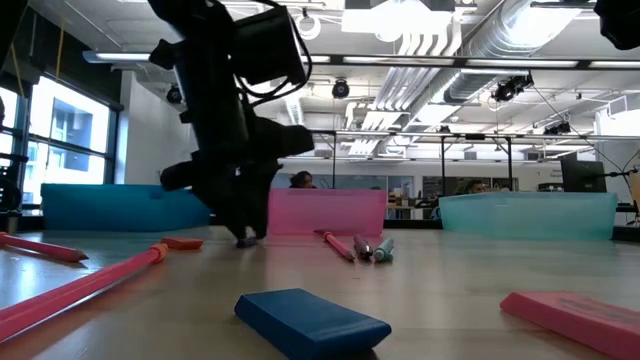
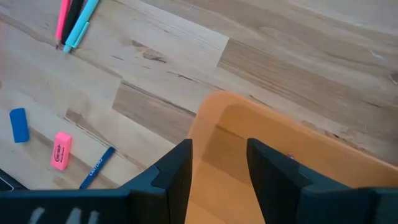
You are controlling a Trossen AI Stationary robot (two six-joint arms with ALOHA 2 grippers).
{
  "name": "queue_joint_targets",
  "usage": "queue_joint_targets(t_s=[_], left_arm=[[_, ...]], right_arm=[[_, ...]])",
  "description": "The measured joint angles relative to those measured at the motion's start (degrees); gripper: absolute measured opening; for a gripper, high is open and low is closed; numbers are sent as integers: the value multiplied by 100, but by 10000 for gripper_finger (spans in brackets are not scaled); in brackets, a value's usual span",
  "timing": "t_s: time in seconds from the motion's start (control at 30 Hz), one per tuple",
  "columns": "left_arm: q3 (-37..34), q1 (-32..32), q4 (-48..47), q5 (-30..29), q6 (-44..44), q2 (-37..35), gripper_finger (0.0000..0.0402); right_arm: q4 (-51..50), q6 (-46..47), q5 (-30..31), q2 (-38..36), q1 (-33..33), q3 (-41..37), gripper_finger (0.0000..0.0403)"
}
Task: Sort crayons/erasers/pens/pencils in bins
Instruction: Put the blue crayon into the red bin
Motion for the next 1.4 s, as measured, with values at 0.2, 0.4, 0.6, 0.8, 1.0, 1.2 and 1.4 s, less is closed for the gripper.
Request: queue_joint_targets(t_s=[0.2, 0.4, 0.6, 0.8, 1.0, 1.2, 1.4], left_arm=[[35, -27, -121, -51, 64, 106, 126], [26, -42, -214, -251, 397, 119, 89], [19, -40, -258, -300, 816, 123, 26], [15, -39, -255, -228, 1086, 127, 10], [3, -10, -199, 11, 1248, 14, 8], [-14, 149, -113, 228, 1558, -401, 6], [-5, 477, 80, 250, 1958, -857, 6]], right_arm=[[-7, 2, 2, 0, 0, 0, 144], [-36, 28, 2, 0, 0, 0, 144], [-48, 46, 2, 0, 0, 0, 144], [-46, 46, 2, 0, -2, 0, 144], [33, 46, 2, 0, -2, 0, 144], [323, -2, 13, 0, -2, 0, 144], [610, 2, 343, 2, -2, 0, 144]])
